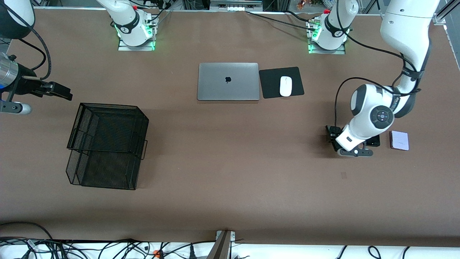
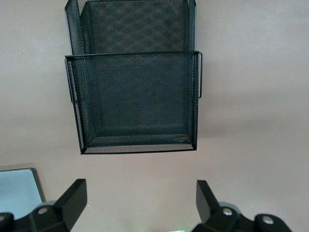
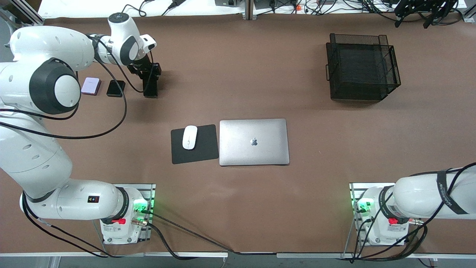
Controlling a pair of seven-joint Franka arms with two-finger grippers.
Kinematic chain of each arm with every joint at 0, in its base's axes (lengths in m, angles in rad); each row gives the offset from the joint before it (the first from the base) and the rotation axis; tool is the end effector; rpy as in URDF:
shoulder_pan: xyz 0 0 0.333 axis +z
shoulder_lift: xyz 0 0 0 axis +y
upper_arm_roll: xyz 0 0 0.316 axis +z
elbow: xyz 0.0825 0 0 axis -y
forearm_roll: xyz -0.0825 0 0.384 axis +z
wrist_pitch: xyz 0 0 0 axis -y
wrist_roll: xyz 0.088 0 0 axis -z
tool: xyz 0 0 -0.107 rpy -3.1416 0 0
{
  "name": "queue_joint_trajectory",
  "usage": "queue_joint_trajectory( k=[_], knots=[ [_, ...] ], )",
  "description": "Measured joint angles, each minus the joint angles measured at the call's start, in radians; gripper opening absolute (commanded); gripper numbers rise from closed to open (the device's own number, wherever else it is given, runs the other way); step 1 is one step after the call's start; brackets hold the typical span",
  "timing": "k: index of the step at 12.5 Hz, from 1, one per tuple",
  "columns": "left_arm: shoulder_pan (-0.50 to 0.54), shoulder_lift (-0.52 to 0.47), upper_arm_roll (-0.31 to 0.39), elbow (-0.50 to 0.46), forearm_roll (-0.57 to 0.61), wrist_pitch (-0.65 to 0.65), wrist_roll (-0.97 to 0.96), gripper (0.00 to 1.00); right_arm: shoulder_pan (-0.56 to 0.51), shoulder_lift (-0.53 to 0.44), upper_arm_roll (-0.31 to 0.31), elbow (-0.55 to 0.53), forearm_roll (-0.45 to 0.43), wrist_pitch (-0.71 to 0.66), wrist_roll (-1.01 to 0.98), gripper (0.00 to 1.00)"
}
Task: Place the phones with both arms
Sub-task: 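Grasp the large black phone with the left gripper and lift it, then carry the black phone with the left gripper to the table middle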
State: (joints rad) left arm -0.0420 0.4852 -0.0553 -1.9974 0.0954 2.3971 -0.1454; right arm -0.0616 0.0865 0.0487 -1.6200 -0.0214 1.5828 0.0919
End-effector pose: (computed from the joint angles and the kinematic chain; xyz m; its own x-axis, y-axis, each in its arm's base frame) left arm 0.5967 -0.0569 0.2073 0.9967 -0.0177 -0.0793 -0.0213 -0.9988 -0.0447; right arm 0.5751 -0.0107 0.5535 0.9872 -0.1039 -0.1212 -0.1012 -0.9945 0.0282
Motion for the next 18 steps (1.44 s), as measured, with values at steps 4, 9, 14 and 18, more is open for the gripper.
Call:
queue_joint_trajectory(
  k=[4, 9, 14, 18],
  knots=[
    [-0.003, 0.008, 0.002, 0.009, 0.0, -0.007, -0.008, 0.0, 0.0, 0.0, 0.0, 0.0, 0.0, 0.0, 0.0, 1.0],
    [-0.042, 0.008, -0.001, 0.03, 0.0, -0.06, -0.093, 0.0, 0.0, 0.0, 0.0, 0.0, 0.0, 0.0, 0.0, 1.0],
    [-0.132, 0.009, -0.003, 0.076, 0.0, -0.124, -0.237, 0.0, 0.0, 0.0, -0.008, 0.0, 0.0, 0.0, -0.01, 1.0],
    [-0.258, 0.02, -0.008, 0.124, 0.0, -0.124, -0.433, 0.0, 0.0, 0.0, -0.01, 0.0, 0.0, 0.0, -0.012, 1.0]
  ],
)
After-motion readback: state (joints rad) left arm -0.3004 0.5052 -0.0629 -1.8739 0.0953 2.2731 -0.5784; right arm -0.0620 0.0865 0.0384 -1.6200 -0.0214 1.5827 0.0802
